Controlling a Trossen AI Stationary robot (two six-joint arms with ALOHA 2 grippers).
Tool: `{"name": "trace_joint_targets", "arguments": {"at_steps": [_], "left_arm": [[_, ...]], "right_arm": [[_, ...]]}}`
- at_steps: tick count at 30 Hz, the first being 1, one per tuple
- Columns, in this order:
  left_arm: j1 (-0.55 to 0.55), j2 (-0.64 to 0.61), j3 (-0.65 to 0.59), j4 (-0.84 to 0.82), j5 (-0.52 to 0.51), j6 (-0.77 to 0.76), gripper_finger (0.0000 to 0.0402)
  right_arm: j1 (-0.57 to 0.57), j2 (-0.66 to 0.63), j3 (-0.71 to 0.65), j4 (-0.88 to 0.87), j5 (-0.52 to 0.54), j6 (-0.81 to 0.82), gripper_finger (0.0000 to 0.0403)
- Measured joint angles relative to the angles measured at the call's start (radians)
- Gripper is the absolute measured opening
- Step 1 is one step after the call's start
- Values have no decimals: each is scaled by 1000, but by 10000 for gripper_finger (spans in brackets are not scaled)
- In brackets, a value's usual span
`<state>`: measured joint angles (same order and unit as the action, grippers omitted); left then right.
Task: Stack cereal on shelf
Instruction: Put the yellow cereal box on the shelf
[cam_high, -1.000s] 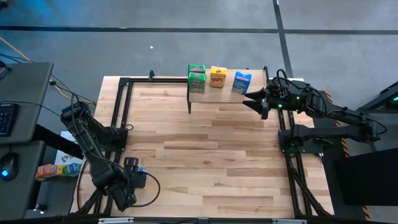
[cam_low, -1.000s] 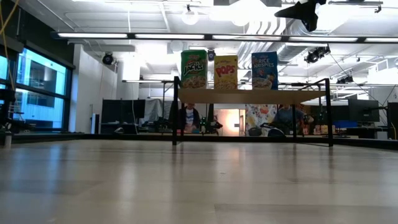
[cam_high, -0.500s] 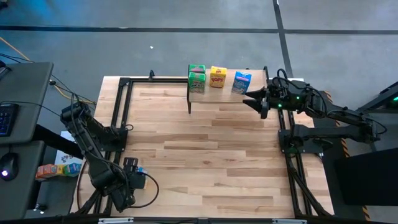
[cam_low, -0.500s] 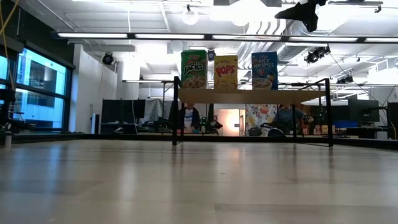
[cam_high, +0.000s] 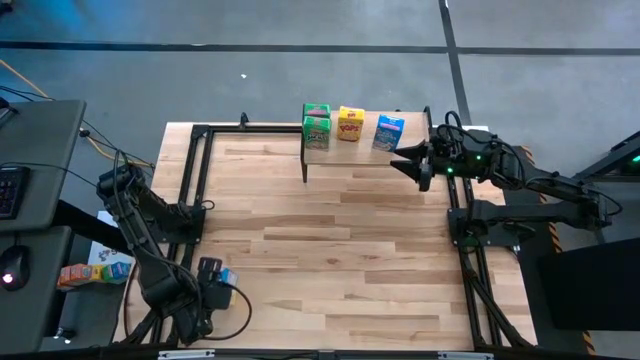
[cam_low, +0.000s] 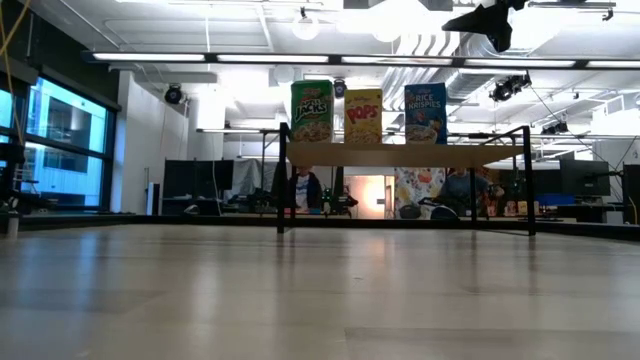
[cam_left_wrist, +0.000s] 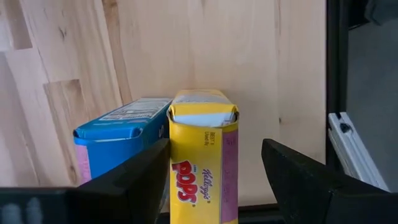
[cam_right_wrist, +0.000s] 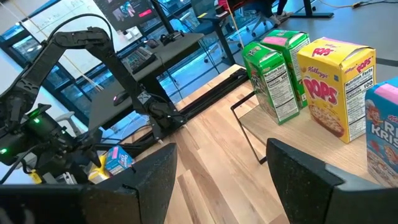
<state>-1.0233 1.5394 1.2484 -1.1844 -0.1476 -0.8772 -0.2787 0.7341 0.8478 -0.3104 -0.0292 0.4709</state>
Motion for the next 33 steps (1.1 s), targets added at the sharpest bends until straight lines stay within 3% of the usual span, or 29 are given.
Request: {"name": "trace_joint_targets", "arguments": {"at_steps": [20, 33], "left_arm": [[0, 5, -40, 25, -27, -9, 248], [0, 83, -39, 27, 3, -2, 248]], "right_arm": [[0, 0, 0, -1, 0, 0, 240], [0, 0, 0, 0, 0, 0, 240]]}}
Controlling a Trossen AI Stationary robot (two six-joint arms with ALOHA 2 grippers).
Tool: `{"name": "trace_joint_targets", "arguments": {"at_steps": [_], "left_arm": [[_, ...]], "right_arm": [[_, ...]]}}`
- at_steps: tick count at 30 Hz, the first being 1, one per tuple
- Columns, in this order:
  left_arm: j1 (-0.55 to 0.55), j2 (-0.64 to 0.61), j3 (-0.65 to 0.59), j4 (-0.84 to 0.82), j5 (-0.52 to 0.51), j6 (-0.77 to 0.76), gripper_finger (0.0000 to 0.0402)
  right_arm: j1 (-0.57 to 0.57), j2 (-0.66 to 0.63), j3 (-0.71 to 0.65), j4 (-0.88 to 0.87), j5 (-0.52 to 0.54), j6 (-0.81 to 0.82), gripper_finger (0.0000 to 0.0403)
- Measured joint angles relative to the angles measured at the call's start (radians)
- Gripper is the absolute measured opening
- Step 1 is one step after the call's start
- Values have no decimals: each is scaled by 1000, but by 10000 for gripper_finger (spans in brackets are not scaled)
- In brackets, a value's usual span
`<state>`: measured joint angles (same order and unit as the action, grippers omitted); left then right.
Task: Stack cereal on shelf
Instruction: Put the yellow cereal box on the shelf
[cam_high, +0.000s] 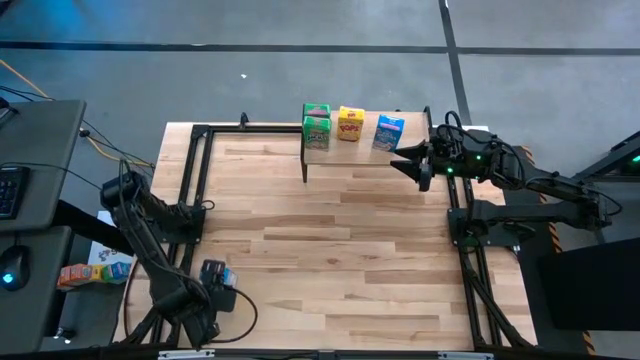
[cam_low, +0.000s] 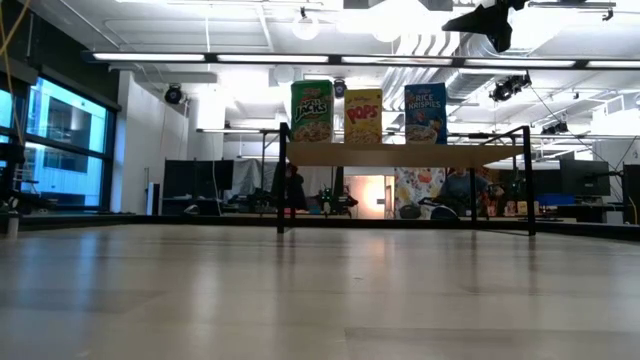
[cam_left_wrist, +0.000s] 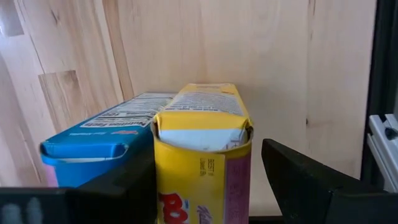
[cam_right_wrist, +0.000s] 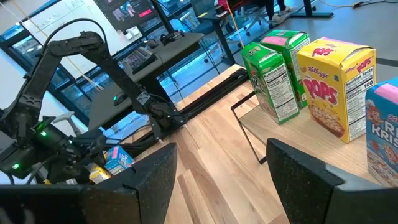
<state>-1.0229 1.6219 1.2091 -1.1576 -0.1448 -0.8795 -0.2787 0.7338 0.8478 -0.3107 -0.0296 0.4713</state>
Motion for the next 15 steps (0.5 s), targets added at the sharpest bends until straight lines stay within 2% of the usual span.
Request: {"name": "trace_joint_targets", "arguments": {"at_steps": [8, 15], "left_arm": [[0, 19, 0, 0, 0, 0, 243], [2, 19, 0, 0, 5, -2, 196]], "right_arm": [[0, 0, 0, 0, 0, 0, 240], [0, 0, 0, 0, 0, 0, 240]]}}
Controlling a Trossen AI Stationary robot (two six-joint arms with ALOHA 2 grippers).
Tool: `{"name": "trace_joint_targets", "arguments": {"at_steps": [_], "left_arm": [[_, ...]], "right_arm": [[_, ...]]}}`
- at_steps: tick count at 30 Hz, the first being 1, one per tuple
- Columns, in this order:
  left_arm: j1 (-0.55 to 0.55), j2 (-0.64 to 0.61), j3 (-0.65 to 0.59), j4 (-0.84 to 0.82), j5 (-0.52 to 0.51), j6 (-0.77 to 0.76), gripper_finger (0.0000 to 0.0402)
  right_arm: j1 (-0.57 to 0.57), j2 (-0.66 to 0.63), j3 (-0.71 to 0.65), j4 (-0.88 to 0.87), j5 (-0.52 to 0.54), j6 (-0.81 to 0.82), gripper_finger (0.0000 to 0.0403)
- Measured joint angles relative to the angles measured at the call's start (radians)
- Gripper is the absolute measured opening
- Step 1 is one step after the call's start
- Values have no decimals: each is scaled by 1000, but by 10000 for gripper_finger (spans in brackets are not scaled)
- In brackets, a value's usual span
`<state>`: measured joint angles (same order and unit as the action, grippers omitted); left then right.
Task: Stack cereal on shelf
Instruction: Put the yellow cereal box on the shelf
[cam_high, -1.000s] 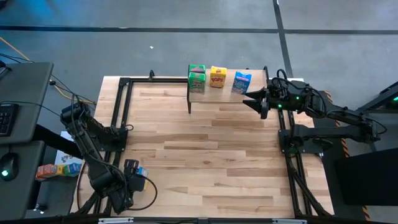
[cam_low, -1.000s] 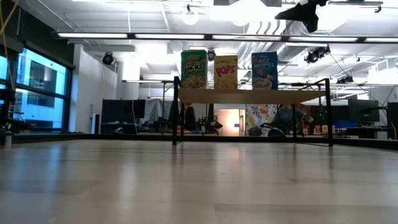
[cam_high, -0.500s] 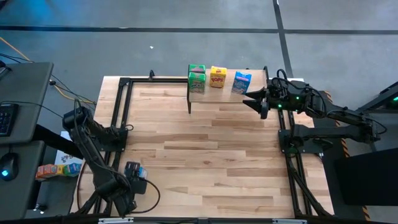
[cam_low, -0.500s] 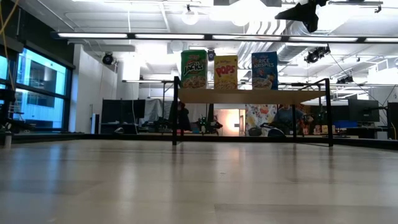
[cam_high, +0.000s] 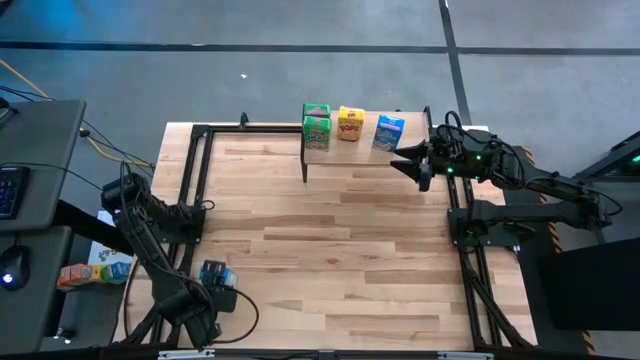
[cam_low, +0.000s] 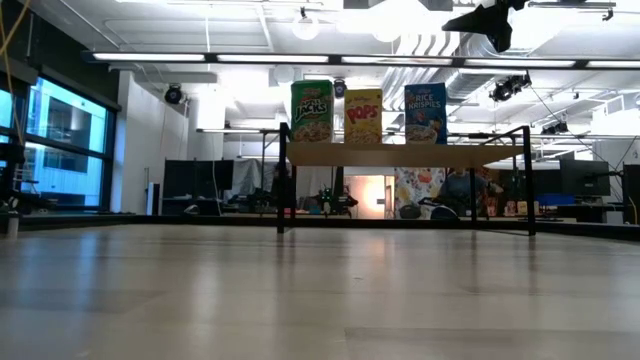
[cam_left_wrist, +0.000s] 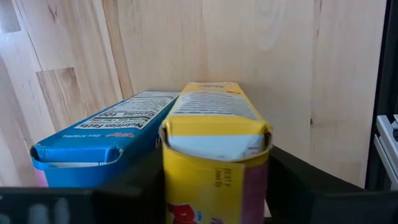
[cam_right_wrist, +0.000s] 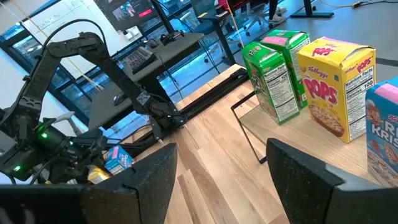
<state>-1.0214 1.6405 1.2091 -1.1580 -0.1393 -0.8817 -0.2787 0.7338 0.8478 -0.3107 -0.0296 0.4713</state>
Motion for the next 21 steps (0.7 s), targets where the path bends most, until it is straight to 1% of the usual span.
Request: {"name": "trace_joint_targets", "arguments": {"at_steps": [6, 12, 17, 21], "left_arm": [[4, -4, 10, -3, 26, -5, 157], [19, -24, 46, -2, 47, -5, 140], [50, -96, 98, -6, 142, 6, 138], [113, -193, 173, -6, 234, 85, 138]], "right_arm": [[0, 0, 0, 0, 0, 0, 240], [0, 0, 0, 0, 0, 0, 240], [0, 0, 0, 0, 1, 0, 240], [0, 0, 0, 0, 33, 0, 240]]}}
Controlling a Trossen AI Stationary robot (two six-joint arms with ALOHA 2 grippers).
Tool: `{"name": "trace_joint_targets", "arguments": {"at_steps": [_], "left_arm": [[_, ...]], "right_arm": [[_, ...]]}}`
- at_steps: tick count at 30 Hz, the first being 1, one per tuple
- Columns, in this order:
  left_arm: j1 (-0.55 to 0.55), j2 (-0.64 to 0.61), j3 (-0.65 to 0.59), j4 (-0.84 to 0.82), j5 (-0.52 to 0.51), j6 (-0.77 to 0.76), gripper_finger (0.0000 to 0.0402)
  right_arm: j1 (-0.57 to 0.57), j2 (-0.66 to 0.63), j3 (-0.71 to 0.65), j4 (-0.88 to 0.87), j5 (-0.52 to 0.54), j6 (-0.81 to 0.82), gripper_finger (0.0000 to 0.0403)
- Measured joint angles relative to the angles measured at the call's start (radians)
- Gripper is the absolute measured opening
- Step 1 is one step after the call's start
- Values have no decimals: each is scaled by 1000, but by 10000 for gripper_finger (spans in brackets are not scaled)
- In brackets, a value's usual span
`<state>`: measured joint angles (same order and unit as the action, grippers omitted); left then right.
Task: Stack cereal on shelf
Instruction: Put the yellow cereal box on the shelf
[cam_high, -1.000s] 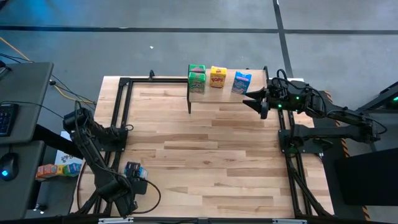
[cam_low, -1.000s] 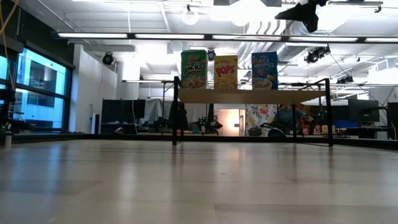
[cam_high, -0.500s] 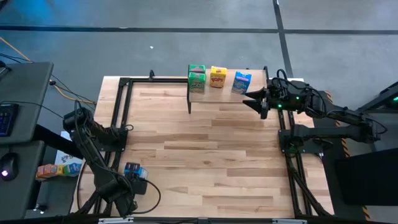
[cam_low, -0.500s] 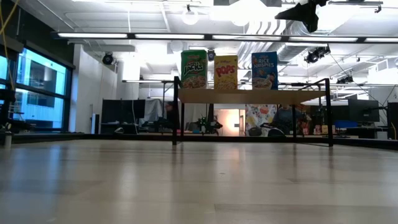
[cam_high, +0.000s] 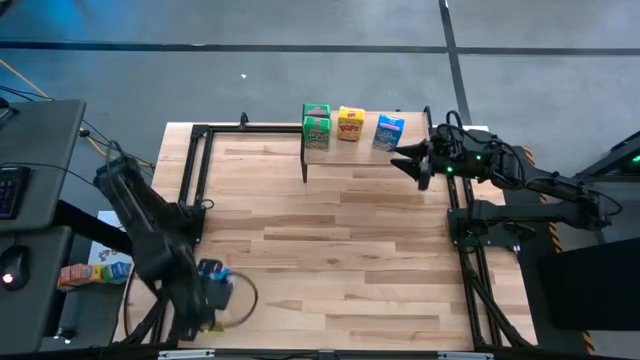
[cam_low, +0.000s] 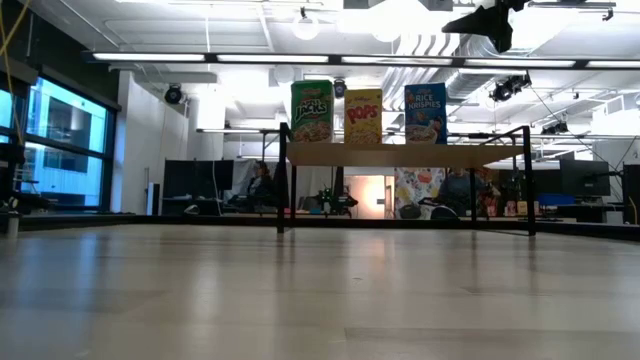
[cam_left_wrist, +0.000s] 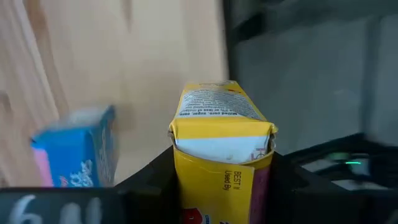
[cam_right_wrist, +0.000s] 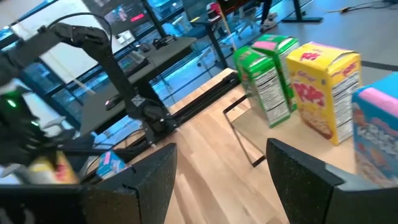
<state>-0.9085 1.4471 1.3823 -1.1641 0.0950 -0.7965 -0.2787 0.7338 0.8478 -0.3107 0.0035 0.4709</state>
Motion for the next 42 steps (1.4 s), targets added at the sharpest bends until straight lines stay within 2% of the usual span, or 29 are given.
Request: {"name": "trace_joint_targets", "arguments": {"at_steps": [5, 10, 13, 18, 24, 31, 36, 42], "left_arm": [[151, -128, 131, 2, 19, 172, 138], [356, -193, 236, -54, -154, 365, 138], [510, -172, 284, -77, -193, 507, 138], [731, -50, 386, -43, -225, 677, 138], [887, 141, 539, -12, -330, 913, 138], [999, 340, 666, 134, -333, 1071, 138], [1049, 451, 721, 136, -334, 1114, 138], [1079, 519, 730, 140, -354, 1164, 138]], "right_arm": [[0, 0, 0, 1, 33, 27, 240], [0, 0, 0, 21, 25, 104, 240], [0, 0, 0, 55, -6, 108, 240], [0, -4, 0, 103, -13, 89, 240], [0, -22, 0, 167, -28, 56, 240], [0, -29, 0, 275, -28, 9, 240], [0, -29, 0, 275, -27, 0, 240], [0, -29, 0, 271, -27, 0, 240]]}}
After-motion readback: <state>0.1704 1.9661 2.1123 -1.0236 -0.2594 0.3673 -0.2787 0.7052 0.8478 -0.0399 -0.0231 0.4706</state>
